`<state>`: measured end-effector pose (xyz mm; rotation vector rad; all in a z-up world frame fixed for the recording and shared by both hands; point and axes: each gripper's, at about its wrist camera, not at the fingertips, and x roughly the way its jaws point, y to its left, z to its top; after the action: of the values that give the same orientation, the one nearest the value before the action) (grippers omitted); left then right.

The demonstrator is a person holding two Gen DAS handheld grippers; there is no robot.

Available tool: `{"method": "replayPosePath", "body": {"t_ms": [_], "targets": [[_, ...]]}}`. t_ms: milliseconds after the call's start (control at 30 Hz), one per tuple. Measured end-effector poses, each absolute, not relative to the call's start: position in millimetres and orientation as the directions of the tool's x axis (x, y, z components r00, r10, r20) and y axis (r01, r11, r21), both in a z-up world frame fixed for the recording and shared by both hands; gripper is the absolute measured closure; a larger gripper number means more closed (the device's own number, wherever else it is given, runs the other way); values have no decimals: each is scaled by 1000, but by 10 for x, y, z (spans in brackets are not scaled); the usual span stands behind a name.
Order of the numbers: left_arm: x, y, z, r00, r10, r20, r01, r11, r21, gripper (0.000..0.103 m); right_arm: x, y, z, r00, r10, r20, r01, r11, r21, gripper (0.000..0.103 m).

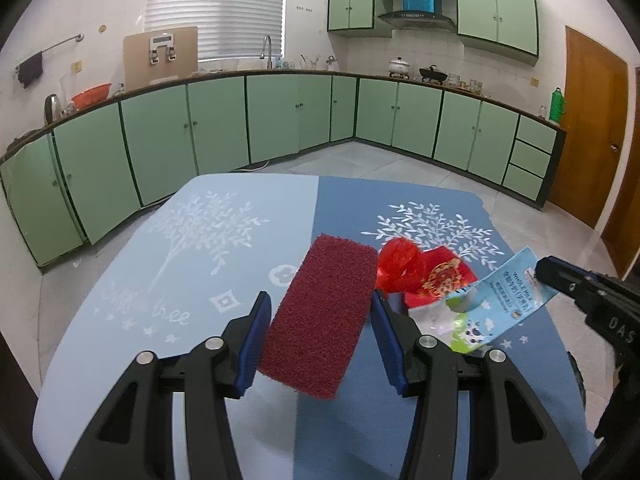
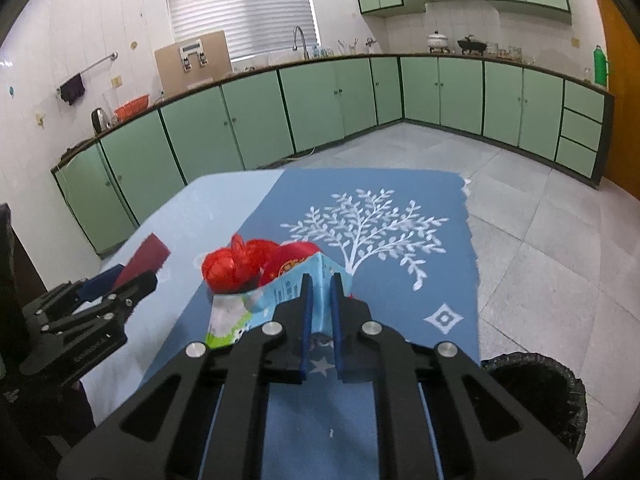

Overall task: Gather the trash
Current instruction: 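Grasp the blue-and-white milk carton with the right tool and lift it, then carry scrub pad and milk carton over the bin and open both tools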

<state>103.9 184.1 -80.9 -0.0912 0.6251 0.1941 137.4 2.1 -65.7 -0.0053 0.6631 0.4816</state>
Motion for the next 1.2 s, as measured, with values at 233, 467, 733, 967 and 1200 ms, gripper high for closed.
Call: {"method": "replayPosePath", "body": {"t_ms": [233,467,733,967,1200], "targets": [[1008,1690,-740,805,128,-579,-180,983,-32,53,1261,-204,-449,712,433,-552,-416,894,164,96],[978,1516,-686,815,104,-569,-150,988,-33,53,1197,-418,-372,733,409,-543,-383,909,167,97],[964,1257,-650,823,49,-566,-90,995,-43,53,1095,-630,-322,749,379,-543,-356,922,152,99],[1005,930,-591,830,-23,-557,-8,999,-52,53,1045,-860,-295,759,349,-550,-331,934,135,103],[1023,788,-693,810,-42,-584,17,999,-48,53,1160,-953,-764,681,358,-639,-312,931,189,103]]}}
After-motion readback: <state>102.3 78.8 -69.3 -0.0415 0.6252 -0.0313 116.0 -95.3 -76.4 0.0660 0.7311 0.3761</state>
